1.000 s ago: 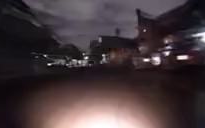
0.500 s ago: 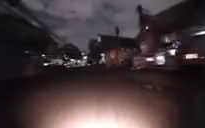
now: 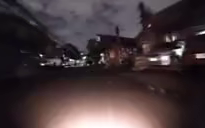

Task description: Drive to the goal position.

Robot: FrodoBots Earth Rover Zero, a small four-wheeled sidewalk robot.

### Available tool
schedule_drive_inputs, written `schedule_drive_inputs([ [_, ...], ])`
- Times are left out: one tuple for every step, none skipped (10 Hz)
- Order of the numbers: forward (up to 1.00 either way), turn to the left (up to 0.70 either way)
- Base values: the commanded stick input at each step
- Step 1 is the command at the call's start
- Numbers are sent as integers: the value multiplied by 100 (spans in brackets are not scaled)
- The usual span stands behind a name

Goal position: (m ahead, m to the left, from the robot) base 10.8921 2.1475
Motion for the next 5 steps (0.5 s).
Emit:
schedule_drive_inputs([
  [100,1],
  [100,0],
  [100,26],
  [100,23],
  [100,0],
])
